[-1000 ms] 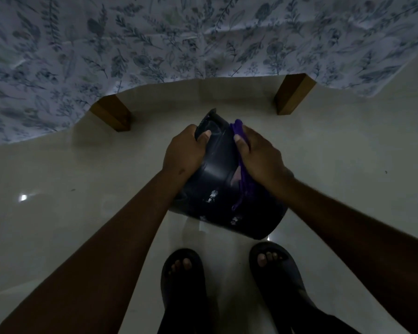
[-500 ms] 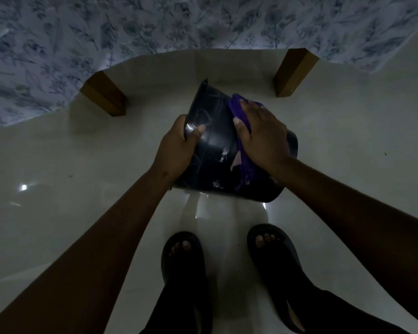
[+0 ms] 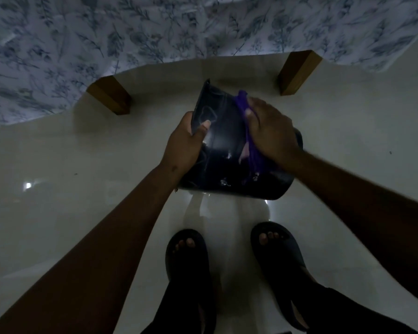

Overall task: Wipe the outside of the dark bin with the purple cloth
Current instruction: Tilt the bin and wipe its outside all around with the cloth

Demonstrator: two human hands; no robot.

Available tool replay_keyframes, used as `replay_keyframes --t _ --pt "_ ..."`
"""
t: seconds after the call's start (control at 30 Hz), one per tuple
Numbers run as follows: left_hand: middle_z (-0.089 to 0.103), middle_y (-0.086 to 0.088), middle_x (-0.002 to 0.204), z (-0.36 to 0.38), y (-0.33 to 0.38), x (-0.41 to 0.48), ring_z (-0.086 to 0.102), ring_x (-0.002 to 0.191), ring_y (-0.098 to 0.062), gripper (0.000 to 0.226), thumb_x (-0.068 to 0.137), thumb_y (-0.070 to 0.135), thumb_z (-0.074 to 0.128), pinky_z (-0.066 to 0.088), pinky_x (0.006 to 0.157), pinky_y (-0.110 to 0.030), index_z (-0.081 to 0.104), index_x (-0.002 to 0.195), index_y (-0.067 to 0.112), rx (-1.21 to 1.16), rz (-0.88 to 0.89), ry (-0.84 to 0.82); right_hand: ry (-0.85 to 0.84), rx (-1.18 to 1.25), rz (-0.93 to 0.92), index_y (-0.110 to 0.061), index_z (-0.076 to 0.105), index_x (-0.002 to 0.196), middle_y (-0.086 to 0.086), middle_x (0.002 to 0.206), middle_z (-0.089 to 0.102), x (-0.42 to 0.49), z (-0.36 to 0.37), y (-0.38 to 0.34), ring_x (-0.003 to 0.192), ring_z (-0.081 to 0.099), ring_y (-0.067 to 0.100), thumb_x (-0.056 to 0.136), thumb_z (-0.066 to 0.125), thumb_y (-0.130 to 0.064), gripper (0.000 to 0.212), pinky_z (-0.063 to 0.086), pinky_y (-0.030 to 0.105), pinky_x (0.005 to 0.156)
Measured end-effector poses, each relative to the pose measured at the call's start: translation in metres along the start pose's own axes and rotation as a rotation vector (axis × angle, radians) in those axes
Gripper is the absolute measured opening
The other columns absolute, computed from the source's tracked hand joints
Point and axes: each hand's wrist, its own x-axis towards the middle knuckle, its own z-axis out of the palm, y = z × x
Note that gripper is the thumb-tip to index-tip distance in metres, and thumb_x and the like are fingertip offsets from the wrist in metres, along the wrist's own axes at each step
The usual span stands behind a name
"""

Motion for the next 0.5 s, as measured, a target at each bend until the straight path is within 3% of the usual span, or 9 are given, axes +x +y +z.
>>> replay_keyframes --t 0.1,0.17,0.23,0.3,0.37,0.43,0.5 --pt "0.060 0.007 0.095 -0.003 0.002 0.003 0.056 0.078 0.002 0.026 0.099 0.036 0.045 0.043 0.061 -0.012 0.050 0.119 0.019 0.050 -0.006 0.017 -0.133 0.132 0.150 -0.027 0.038 0.144 0.004 0.145 0.049 0.030 -0.006 0.005 0.128 0.048 0.027 0.100 0.024 -0.047 0.051 0.036 0.043 0.104" --pt "0.058 0.011 0.087 -0.006 0.002 0.008 0.054 0.072 0.002 0.025 0.099 0.035 0.046 0.044 0.053 -0.006 0.051 0.117 0.018 0.070 -0.025 0.010 -0.046 0.039 0.064 -0.024 0.034 0.147 0.006 0.149 0.044 0.005 -0.002 -0.003 0.134 0.043 0.026 0.100 0.027 -0.043 0.051 0.035 0.043 0.108" --pt "0.057 0.012 0.084 -0.007 0.003 0.013 0.055 0.069 -0.002 0.025 0.099 0.035 0.046 0.043 0.049 -0.005 0.051 0.117 0.018 0.081 -0.036 -0.002 -0.005 -0.158 -0.132 -0.024 0.023 0.150 0.005 0.157 0.028 -0.042 0.007 -0.012 0.144 0.025 0.028 0.100 0.027 -0.043 0.054 0.025 0.047 0.115" --pt "0.060 0.007 0.094 -0.007 0.002 0.016 0.058 0.078 -0.008 0.029 0.099 0.036 0.046 0.044 0.056 -0.011 0.052 0.121 0.018 0.094 -0.026 -0.008 -0.036 -0.281 -0.323 -0.029 0.016 0.151 0.002 0.160 0.014 -0.086 0.021 -0.016 0.148 0.010 0.030 0.098 0.030 -0.043 0.057 0.013 0.050 0.117" --pt "0.058 0.006 0.103 -0.006 0.001 0.017 0.058 0.091 -0.012 0.031 0.099 0.035 0.046 0.043 0.067 -0.016 0.051 0.124 0.017 0.089 -0.014 -0.024 -0.038 -0.325 -0.443 -0.031 0.015 0.150 0.000 0.160 0.012 -0.104 0.029 -0.015 0.148 0.007 0.031 0.097 0.033 -0.044 0.057 0.010 0.051 0.117" --pt "0.059 0.005 0.105 -0.008 0.001 0.016 0.058 0.096 -0.015 0.031 0.099 0.035 0.047 0.044 0.074 -0.023 0.051 0.124 0.017 0.070 -0.030 -0.041 -0.059 -0.330 -0.482 -0.032 0.014 0.150 -0.001 0.160 0.011 -0.094 0.024 -0.013 0.148 0.007 0.028 0.098 0.030 -0.046 0.056 0.009 0.049 0.117" --pt "0.060 0.003 0.105 -0.007 0.003 0.014 0.060 0.095 -0.015 0.030 0.099 0.035 0.046 0.045 0.073 -0.024 0.051 0.122 0.018 0.048 -0.048 -0.058 -0.061 -0.276 -0.408 -0.029 0.015 0.150 0.001 0.160 0.014 -0.065 0.014 -0.012 0.148 0.011 0.026 0.099 0.028 -0.044 0.055 0.011 0.047 0.117"
